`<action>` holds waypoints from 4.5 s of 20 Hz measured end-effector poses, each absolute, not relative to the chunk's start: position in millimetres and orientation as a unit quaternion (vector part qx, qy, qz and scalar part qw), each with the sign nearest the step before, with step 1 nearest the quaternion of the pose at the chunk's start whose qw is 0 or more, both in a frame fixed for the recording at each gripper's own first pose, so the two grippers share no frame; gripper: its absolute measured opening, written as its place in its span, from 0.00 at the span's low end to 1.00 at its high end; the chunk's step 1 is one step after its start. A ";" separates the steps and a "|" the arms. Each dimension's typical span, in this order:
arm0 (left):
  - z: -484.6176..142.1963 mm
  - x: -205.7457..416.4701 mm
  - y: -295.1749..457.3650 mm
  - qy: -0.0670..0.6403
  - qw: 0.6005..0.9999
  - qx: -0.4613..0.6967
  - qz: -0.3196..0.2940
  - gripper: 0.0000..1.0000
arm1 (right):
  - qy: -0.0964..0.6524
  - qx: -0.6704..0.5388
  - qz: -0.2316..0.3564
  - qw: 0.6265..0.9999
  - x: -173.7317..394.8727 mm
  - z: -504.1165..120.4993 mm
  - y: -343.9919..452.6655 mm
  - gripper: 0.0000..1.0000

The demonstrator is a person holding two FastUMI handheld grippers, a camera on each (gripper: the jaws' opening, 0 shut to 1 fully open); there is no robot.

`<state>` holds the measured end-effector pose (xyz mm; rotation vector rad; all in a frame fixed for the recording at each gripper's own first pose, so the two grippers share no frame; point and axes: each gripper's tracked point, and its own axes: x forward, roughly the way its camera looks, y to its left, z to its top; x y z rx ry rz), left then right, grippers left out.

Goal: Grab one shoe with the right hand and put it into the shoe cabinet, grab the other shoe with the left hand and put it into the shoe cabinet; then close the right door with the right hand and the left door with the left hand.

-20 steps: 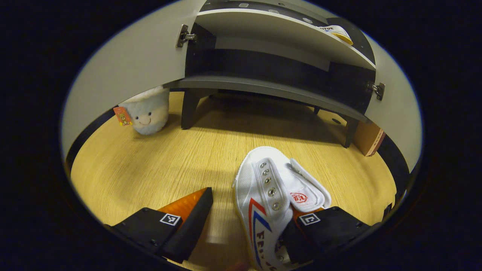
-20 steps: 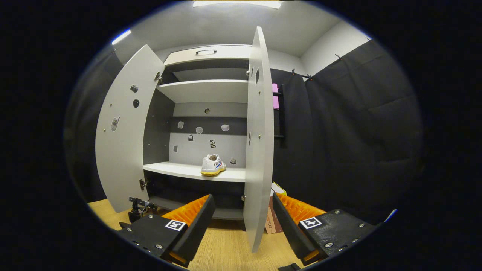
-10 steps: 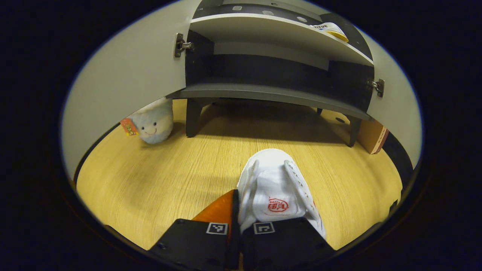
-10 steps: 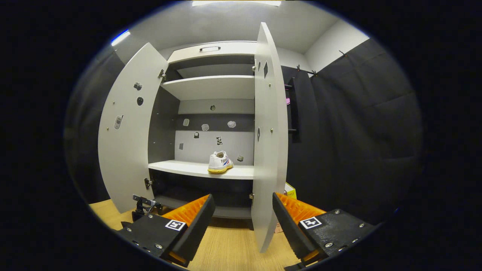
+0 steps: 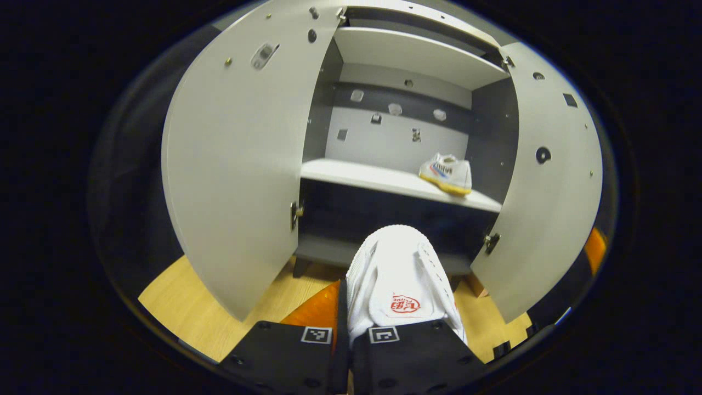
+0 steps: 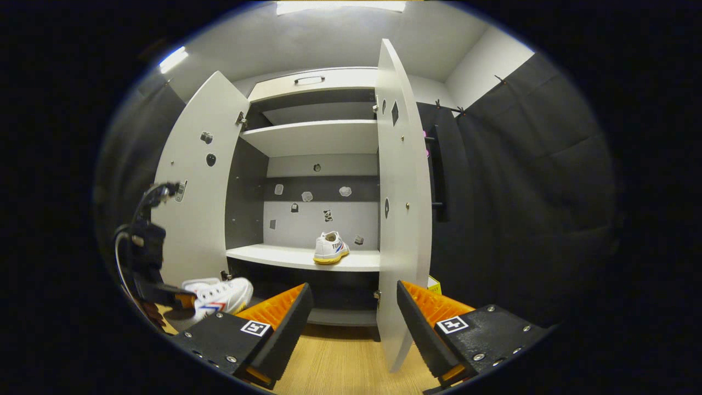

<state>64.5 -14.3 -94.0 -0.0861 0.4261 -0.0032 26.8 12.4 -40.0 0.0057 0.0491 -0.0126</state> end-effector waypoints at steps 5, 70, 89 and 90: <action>-5.8 169.0 -24.8 0.147 0.989 -0.028 -0.019 0.10 | 0.018 0.010 -0.001 1.000 21.5 -34.6 15.7 0.94; -54.1 36.2 -11.3 0.087 0.996 -0.028 -0.004 0.98 | 0.041 0.016 0.050 0.998 29.4 -62.7 21.7 0.94; -60.6 -7.0 -9.5 0.058 0.998 -0.018 0.011 0.97 | -0.068 -0.017 -0.089 0.994 65.7 93.5 -160.8 0.94; -61.5 -7.8 -9.4 0.058 0.998 -0.015 0.011 0.97 | -0.065 -0.013 -0.097 0.993 72.3 99.5 -173.6 0.98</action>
